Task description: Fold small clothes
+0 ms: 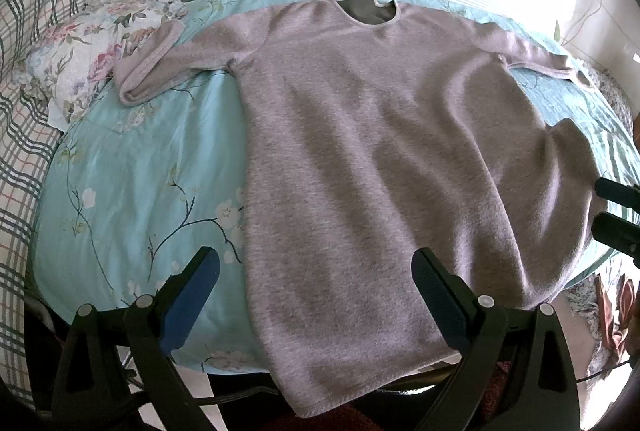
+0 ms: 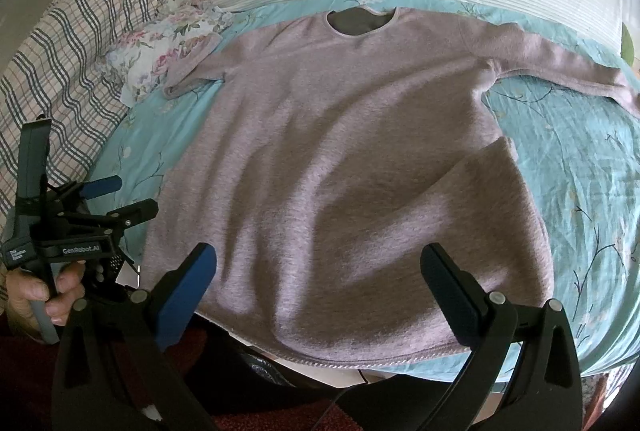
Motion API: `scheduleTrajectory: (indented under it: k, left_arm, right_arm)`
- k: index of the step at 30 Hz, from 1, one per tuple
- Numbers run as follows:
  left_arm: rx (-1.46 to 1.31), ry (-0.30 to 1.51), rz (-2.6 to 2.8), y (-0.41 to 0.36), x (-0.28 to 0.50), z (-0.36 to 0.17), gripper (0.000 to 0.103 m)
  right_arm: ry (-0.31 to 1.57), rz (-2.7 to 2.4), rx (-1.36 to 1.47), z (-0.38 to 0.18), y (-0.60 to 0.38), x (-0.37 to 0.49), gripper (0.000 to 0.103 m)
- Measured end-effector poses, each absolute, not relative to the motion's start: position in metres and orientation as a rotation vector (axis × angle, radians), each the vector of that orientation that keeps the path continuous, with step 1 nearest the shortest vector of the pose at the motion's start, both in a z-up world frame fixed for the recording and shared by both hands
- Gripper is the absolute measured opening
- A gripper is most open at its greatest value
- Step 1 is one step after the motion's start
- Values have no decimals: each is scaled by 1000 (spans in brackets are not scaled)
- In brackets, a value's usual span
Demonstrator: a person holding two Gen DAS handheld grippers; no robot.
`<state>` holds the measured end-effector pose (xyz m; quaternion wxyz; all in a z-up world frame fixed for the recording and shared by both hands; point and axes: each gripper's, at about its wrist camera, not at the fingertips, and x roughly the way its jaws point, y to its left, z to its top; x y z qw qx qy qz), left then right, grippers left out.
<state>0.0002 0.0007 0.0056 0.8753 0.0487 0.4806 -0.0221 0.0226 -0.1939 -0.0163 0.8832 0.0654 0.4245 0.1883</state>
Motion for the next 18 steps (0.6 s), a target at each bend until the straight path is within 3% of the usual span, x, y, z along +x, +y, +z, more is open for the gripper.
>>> scheduleTrajectory:
  k: [18]
  left_arm:
    - [115,1004,-44,-4,10,4,97]
  right_arm:
    - [848,332,58,-16,-202,24,102]
